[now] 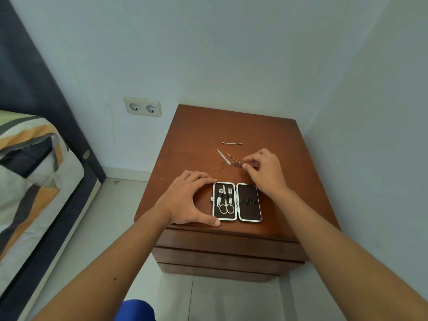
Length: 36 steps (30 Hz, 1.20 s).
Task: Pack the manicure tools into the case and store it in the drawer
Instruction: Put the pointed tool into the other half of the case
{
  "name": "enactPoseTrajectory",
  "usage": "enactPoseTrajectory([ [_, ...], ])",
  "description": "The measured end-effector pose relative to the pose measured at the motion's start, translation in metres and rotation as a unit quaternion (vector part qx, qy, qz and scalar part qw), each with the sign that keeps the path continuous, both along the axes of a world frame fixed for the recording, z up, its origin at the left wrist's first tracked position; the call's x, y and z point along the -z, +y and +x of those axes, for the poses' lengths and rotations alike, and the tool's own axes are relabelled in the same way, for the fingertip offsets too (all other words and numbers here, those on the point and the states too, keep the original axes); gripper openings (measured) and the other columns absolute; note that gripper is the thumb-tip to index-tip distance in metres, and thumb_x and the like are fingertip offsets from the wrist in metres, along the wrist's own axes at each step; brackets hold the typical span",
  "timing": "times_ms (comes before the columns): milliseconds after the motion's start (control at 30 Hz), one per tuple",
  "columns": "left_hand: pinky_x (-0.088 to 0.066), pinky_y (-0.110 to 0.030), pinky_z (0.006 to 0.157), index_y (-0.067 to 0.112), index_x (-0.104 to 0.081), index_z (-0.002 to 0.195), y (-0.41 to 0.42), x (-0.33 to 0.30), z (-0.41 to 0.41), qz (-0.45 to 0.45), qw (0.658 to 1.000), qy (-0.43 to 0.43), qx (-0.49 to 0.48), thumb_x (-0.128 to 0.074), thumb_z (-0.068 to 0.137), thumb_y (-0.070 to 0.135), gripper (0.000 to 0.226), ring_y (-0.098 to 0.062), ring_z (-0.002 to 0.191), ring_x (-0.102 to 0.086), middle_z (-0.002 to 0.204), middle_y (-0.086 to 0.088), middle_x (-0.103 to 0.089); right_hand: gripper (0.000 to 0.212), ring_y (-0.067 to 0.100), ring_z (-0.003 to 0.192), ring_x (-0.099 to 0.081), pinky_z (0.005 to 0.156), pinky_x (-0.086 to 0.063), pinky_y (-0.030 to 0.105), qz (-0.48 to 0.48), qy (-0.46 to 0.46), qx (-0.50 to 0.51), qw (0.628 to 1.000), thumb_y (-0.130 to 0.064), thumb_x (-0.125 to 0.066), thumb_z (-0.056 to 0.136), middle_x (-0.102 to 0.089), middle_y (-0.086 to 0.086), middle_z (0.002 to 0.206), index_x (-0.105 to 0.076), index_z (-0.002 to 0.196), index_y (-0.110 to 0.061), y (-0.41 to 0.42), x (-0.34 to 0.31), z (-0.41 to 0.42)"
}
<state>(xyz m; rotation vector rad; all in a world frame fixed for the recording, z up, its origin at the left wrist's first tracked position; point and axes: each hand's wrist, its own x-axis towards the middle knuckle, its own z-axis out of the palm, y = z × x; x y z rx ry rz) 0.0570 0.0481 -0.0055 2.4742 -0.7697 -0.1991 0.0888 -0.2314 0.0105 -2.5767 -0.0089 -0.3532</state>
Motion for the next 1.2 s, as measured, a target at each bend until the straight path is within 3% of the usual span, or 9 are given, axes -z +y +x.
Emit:
enactPoseTrajectory([
  [100, -0.033, -0.041, 0.121, 0.043, -0.042, 0.154, 0.001, 0.001, 0.000, 0.001, 1.000, -0.001, 0.000, -0.074, 0.055, 0.095, 0.117, -0.004, 0.143, -0.026, 0.156, 0.024, -0.038, 0.019, 0.024, 0.109, -0.058, 0.096, -0.042, 0.031, -0.017, 0.033, 0.010, 0.999, -0.034, -0.075, 0.093, -0.057, -0.007, 0.106, -0.079, 0.109, -0.025, -0.006, 0.006, 0.007],
  [233, -0.033, -0.040, 0.121, 0.043, -0.042, 0.153, 0.000, 0.001, 0.000, -0.003, 1.000, 0.000, -0.001, -0.076, 0.055, 0.094, 0.116, -0.004, 0.142, -0.027, 0.155, 0.024, -0.038, 0.006, 0.022, 0.097, -0.062, 0.094, -0.050, 0.040, 0.002, 0.036, 0.009, 0.999, -0.030, -0.077, 0.091, -0.061, -0.007, 0.096, -0.079, 0.096, -0.026, -0.008, 0.006, 0.001],
  [367, -0.033, -0.040, 0.121, 0.043, -0.042, 0.153, 0.000, 0.001, 0.000, -0.002, 1.000, 0.002, -0.003, -0.075, 0.053, 0.095, 0.117, -0.003, 0.143, -0.027, 0.155, 0.024, -0.038, 0.007, 0.007, 0.078, -0.060, 0.075, -0.046, 0.021, 0.076, 0.039, -0.002, 0.996, -0.026, -0.081, 0.089, -0.067, -0.013, 0.085, -0.075, 0.088, -0.029, -0.007, -0.004, -0.012],
  [467, -0.034, -0.040, 0.120, 0.043, -0.042, 0.153, 0.000, 0.002, 0.001, -0.002, 1.000, 0.004, -0.005, -0.074, 0.053, 0.096, 0.118, -0.003, 0.142, -0.027, 0.156, 0.025, -0.038, 0.010, 0.002, 0.073, -0.060, 0.071, -0.046, 0.012, 0.145, 0.057, -0.005, 0.988, -0.024, -0.084, 0.086, -0.072, -0.010, 0.084, -0.075, 0.088, -0.028, -0.012, -0.010, -0.021],
  [567, -0.035, -0.040, 0.120, 0.044, -0.042, 0.153, 0.000, 0.003, 0.001, -0.002, 1.000, 0.003, -0.005, -0.073, 0.053, 0.097, 0.118, -0.003, 0.142, -0.028, 0.156, 0.025, -0.038, 0.021, 0.011, 0.077, -0.061, 0.079, -0.055, 0.029, 0.229, 0.078, -0.044, 0.969, -0.016, -0.083, 0.087, -0.072, 0.000, 0.090, -0.074, 0.102, -0.026, -0.020, -0.015, -0.029],
  [667, -0.035, -0.040, 0.120, 0.043, -0.043, 0.152, 0.000, 0.003, 0.000, -0.006, 1.000, 0.002, -0.006, -0.073, 0.052, 0.097, 0.118, -0.003, 0.141, -0.028, 0.155, 0.025, -0.039, 0.050, 0.005, 0.069, -0.058, 0.071, -0.051, 0.022, 0.286, 0.094, -0.093, 0.949, -0.007, -0.078, 0.091, -0.065, 0.000, 0.085, -0.064, 0.134, -0.029, -0.025, -0.024, -0.035],
  [767, -0.035, -0.037, 0.119, 0.044, -0.043, 0.152, 0.000, 0.003, 0.000, -0.009, 1.000, 0.002, -0.007, -0.074, 0.052, 0.097, 0.117, 0.000, 0.140, -0.027, 0.154, 0.026, -0.039, 0.065, 0.007, 0.067, -0.061, 0.065, -0.052, 0.021, 0.297, 0.110, -0.112, 0.942, -0.004, -0.074, 0.093, -0.064, 0.002, 0.081, -0.054, 0.146, -0.037, -0.027, -0.030, -0.036],
  [1000, -0.035, -0.036, 0.118, 0.043, -0.045, 0.152, -0.001, 0.001, -0.001, -0.009, 1.000, -0.005, -0.006, -0.074, 0.052, 0.096, 0.117, -0.001, 0.139, -0.028, 0.153, 0.026, -0.040, 0.039, 0.014, 0.065, -0.064, 0.062, -0.051, 0.029, 0.308, 0.125, -0.108, 0.937, -0.013, -0.077, 0.093, -0.070, 0.002, 0.074, -0.063, 0.127, -0.026, -0.026, -0.025, -0.031],
  [1200, -0.034, -0.035, 0.116, 0.042, -0.045, 0.151, -0.001, 0.000, -0.001, -0.009, 1.000, -0.005, -0.007, -0.075, 0.052, 0.095, 0.117, -0.001, 0.139, -0.028, 0.153, 0.025, -0.040, 0.036, 0.007, 0.071, -0.061, 0.078, -0.050, 0.032, 0.231, 0.136, -0.100, 0.958, -0.028, -0.084, 0.087, -0.078, -0.005, 0.081, -0.068, 0.120, -0.030, -0.026, -0.005, -0.028],
])
